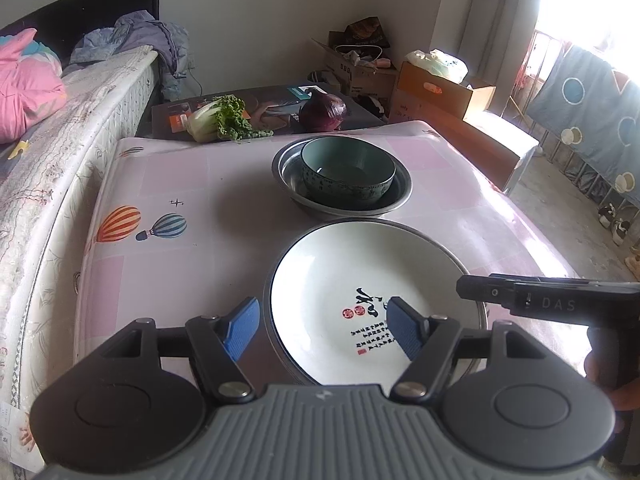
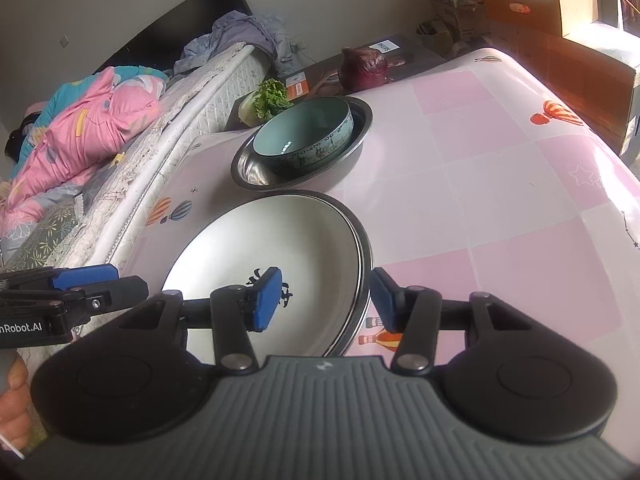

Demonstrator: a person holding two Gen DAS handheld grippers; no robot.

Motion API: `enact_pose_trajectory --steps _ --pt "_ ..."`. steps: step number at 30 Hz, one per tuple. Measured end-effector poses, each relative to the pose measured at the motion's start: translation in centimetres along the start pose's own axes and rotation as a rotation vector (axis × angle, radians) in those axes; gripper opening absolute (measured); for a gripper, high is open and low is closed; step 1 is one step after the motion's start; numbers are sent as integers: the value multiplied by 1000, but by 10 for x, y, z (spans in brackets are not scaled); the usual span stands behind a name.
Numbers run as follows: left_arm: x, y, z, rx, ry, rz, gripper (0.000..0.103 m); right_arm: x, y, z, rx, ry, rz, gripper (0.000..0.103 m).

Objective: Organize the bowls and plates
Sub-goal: 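Lower the plate into the stacked steel basins with both tools, then open both tools and withdraw them from the plate, then move both tools to the rim of the steel bowl holding the green bowl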

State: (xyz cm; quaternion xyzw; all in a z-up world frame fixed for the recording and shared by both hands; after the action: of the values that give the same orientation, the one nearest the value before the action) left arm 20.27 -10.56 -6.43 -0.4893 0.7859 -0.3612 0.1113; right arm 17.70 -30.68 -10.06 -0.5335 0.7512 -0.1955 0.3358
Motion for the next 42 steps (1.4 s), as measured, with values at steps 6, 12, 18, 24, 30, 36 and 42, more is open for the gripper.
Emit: enact_pose_trajectory --steps 6,12,18,24,30,36,42 --pt "-1 1 -12 14 -20 5 74 2 5 -9 6 3 18 49" --pt "-3 4 -25 28 -56 19 79 -5 8 -23 21 -23 19 53" --pt "-7 9 -35 38 -74 17 88 -4 13 -36 39 -35 34 71" --pt "-11 13 -39 44 -57 -2 95 0 15 -51 57 -32 51 78" --pt "-21 6 -37 53 -56 -35 95 3 8 -60 62 -36 57 79" --pt "-39 -15 -32 81 -79 -62 95 6 -17 -61 78 -33 38 79" --pt "-55 -45 -14 100 -93 -63 95 13 -54 -50 93 -39 30 79"
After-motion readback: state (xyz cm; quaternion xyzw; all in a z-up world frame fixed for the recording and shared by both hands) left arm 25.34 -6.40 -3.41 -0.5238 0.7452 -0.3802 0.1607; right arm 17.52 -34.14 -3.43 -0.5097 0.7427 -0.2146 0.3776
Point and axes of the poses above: each gripper's, at about its wrist camera, not at the fingertips, and z roughly the way its jaws point, x to its right, y to its underside, the point moved 7 cm from there along z, roughly the way its jaws point, and after that the axes turned 6 degrees about y, right-handed, at the moved point
